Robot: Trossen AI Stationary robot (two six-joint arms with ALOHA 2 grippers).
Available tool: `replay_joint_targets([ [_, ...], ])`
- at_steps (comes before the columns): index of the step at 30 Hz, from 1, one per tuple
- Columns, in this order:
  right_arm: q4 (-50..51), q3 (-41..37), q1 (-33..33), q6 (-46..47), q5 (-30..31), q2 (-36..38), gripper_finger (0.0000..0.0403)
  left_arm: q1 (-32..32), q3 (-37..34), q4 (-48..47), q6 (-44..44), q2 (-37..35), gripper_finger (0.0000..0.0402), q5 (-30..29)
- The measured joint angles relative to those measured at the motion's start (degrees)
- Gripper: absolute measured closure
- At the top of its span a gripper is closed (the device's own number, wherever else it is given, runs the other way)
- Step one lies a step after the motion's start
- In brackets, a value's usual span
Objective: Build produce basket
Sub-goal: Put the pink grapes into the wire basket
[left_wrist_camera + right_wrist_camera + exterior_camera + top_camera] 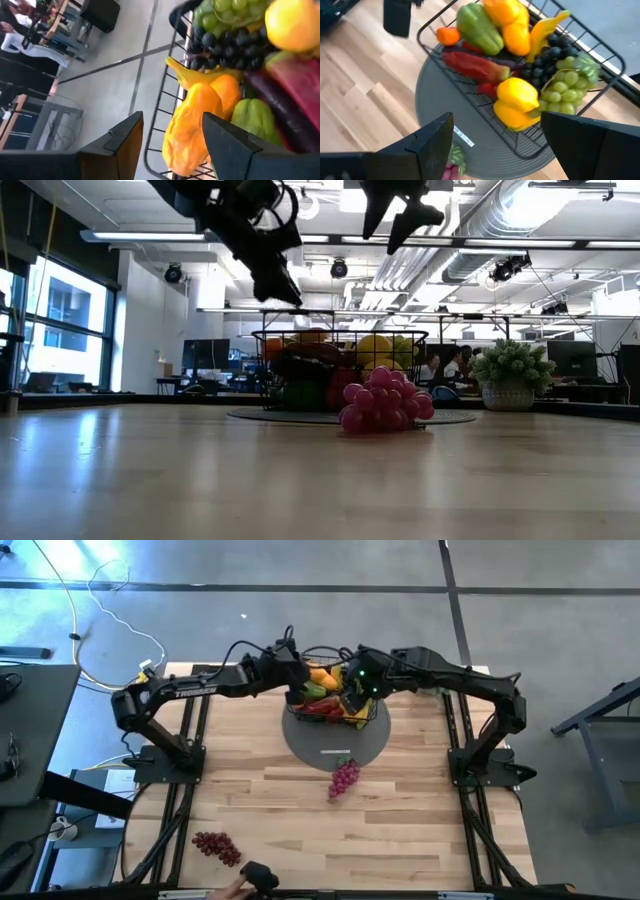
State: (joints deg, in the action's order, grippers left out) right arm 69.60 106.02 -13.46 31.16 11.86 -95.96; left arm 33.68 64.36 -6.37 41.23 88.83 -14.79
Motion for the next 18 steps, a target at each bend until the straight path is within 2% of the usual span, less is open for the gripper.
replay_joint_targets([
  [6,0.0,0.0,2.9,2.0,-0.3,0.0,0.0121,-1.1,0.0,-4.4,-3.4,-5.1,0.0211,-0.5],
  [10,0.0,0.0,3.7,1.9,-3.5,0.0,0.0121,-2.9,0.0,-10.4,-2.9,-8.7,0.0211,-0.7],
  [13,0.0,0.0,4.1,0.0,-5.1,-0.4,0.0121,-4.7,0.0,-15.7,-4.1,-11.1,0.0211,-0.6],
  [18,0.1,0.0,4.2,-7.9,-8.6,-2.4,0.0121,-8.0,0.0,-23.9,-11.0,-14.9,0.0211,-0.1],
])
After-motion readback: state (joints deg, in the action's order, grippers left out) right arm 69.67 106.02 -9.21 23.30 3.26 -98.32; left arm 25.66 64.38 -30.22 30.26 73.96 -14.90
